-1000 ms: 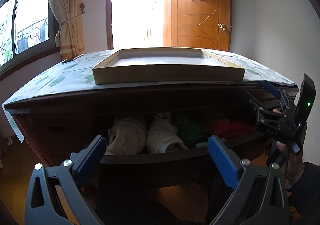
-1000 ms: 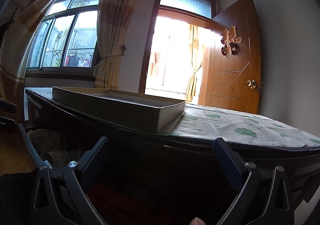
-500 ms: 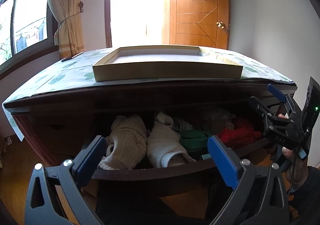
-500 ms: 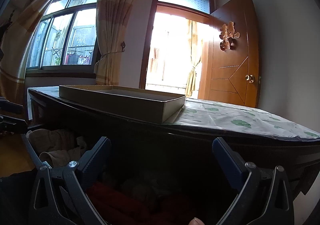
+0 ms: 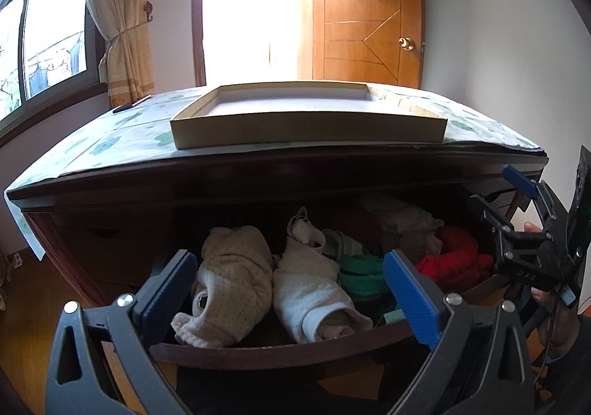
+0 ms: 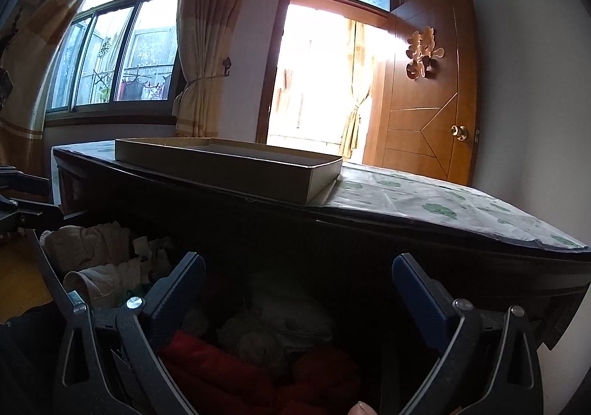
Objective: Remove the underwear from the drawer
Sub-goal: 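Move both tools down into the open drawer over the clothes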
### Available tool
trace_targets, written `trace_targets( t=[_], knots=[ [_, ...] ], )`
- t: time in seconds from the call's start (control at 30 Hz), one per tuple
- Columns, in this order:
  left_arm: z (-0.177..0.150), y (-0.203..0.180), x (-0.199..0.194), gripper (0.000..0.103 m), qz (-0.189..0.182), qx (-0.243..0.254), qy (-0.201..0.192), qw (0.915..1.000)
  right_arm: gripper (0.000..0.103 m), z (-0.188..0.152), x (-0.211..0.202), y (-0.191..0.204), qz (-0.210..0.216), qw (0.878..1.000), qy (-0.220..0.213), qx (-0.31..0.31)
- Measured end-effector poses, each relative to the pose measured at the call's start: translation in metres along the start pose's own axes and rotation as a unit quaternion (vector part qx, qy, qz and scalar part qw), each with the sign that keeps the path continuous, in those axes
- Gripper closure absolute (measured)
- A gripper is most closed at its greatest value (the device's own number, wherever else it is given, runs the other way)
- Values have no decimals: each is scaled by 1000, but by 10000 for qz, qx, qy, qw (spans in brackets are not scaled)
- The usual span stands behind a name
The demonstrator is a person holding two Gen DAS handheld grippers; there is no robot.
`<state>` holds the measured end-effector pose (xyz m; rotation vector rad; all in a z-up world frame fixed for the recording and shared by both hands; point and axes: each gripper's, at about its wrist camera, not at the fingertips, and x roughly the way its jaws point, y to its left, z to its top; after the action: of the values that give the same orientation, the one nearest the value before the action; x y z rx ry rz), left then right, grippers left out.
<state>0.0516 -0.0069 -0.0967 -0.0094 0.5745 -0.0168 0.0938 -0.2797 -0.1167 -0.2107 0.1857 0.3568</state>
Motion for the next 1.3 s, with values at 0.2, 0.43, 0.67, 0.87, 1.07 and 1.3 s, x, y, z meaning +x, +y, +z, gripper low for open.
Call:
trace_targets(
  t=[0.2,0.43,0.67,0.87,1.07,1.3],
  knots=[
    [-2,-2,1,0,26,54,57,10000,1,-1,-7,3,8,9999,168,20],
    [-2,-2,0,0,27,73,66,9999,1,1,-11,4,72,9993,363,103],
    [-2,-3,-1,0,22,89,77,9999,1,1,-13,8,231,9968,766,71],
    [-1,-5,-3,0,16,114,67,9999,1,0,-16,12,294,9952,938,-24],
    [-1,-6,-4,0,21,128,71,9999,1,-1,-16,14,319,9940,1045,-64],
    [0,-6,-5,0,13,137,68,9999,1,-1,-16,15,409,9914,1237,-119]
  ],
)
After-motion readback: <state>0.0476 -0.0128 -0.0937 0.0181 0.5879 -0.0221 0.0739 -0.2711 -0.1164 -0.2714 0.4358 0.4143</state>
